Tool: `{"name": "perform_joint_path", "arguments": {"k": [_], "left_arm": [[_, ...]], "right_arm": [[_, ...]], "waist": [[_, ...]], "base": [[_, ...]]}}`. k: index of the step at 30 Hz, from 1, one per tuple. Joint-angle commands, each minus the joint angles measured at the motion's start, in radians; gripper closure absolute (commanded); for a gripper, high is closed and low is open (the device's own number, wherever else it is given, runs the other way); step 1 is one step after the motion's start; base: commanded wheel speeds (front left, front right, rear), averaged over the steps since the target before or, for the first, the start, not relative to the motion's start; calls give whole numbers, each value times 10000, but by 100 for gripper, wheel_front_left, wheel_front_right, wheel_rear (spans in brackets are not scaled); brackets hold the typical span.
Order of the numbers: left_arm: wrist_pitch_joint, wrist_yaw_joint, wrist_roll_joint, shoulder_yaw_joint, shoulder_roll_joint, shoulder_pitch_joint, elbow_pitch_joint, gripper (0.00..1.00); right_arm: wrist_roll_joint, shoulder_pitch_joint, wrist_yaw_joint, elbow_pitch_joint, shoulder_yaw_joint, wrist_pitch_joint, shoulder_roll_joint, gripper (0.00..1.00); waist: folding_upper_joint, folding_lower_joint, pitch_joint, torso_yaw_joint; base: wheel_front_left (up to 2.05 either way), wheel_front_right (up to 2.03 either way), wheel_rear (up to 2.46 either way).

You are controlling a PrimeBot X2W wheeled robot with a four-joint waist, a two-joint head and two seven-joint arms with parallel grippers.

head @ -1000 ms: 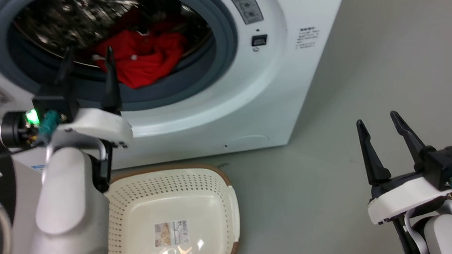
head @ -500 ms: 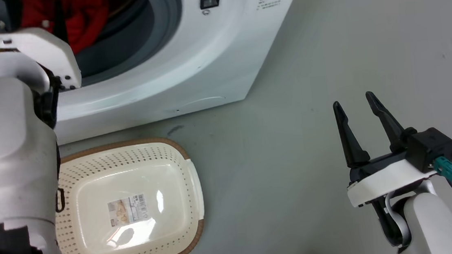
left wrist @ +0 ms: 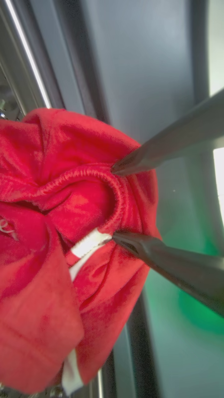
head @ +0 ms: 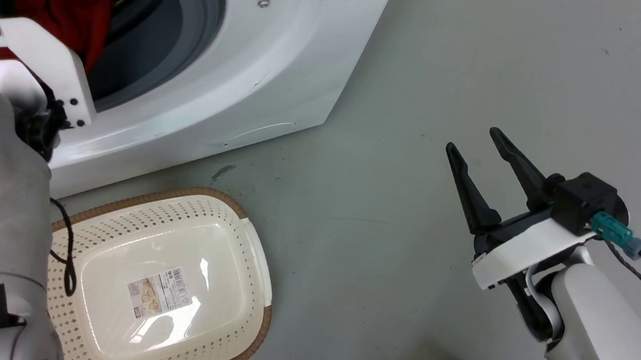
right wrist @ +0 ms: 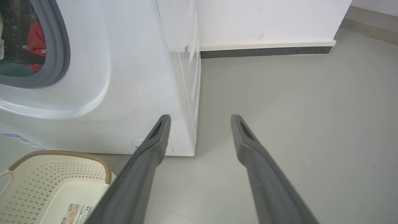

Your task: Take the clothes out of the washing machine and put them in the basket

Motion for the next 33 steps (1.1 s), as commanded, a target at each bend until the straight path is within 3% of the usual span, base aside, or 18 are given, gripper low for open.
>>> {"name": "perform_joint_path", "arguments": {"k": [1,2,3,7,11,21,24,33], "left_arm": [[194,-16,10,-49,93,-60,141,72],[330,36,-22,-47,92,-129,214,97],[458,92,-31,-54,93,-179,270,100],[704,257,-92,-89,106,-357,398,100],[-78,377,-105,-107,83,-307,49,100],[-4835,318,27,-407,-19,931,-978,100],[-5710,380,-46,-418,-180,1370,-1115,100],[-6010,571,-381,113,-598,3297,-3602,100]], "right_arm": [[42,-218,-5,0,26,-53,20,0],[59,-218,-5,0,32,-55,18,0],[77,-223,-5,5,55,-46,20,0],[161,-317,-5,34,124,-48,20,0],[164,-297,-5,104,103,-50,18,0],[-146,-26,-5,306,-184,-50,18,0],[-263,139,-5,371,-284,-50,17,0],[-492,660,-5,492,-616,51,15,0]], "waist": [[0,-1,3,0],[0,-1,13,0],[0,-1,19,-3],[0,-1,18,-35],[0,-1,-79,-21],[0,-1,-1103,327],[0,-1,-1551,501],[0,-1,-2668,983]], "base": [[0,0,0],[0,0,0],[0,0,0],[0,0,0],[0,0,0],[0,0,0],[0,0,0],[0,0,0]]}}
